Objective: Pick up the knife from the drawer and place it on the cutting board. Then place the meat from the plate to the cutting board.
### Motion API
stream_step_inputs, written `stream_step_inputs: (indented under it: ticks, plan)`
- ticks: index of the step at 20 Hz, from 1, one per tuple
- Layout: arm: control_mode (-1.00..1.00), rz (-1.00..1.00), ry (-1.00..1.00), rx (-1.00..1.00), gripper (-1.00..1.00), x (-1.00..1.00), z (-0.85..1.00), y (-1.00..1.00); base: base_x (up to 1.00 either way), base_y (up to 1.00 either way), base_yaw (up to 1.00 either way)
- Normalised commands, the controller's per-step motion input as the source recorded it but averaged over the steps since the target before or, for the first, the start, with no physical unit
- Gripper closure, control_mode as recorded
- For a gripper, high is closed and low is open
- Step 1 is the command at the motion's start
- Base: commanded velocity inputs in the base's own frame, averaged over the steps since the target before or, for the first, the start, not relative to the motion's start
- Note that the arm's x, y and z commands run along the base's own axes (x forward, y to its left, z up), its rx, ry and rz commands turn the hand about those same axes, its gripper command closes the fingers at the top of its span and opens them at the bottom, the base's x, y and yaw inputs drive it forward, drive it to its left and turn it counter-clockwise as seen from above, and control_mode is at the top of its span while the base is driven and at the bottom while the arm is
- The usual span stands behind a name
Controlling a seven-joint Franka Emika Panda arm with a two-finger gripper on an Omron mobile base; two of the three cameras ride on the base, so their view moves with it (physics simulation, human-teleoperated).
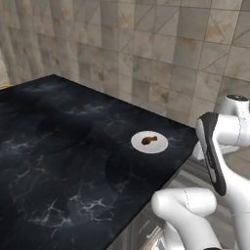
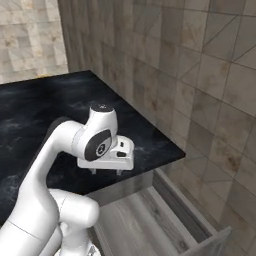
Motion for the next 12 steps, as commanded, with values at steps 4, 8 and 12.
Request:
stream_step_inputs:
  ticks: [4, 8, 12]
  plan:
    - [1.00, 0.00, 0.00, 0.00, -1.00, 0.00, 0.00, 0.00, 1.00, -0.73, 0.09]
    - [1.00, 0.00, 0.00, 0.00, -1.00, 0.00, 0.00, 0.00, 0.51, -0.51, 0.01]
    - [1.00, 0.00, 0.00, 0.00, -1.00, 0.00, 0.00, 0.00, 0.44, -0.51, 0.04]
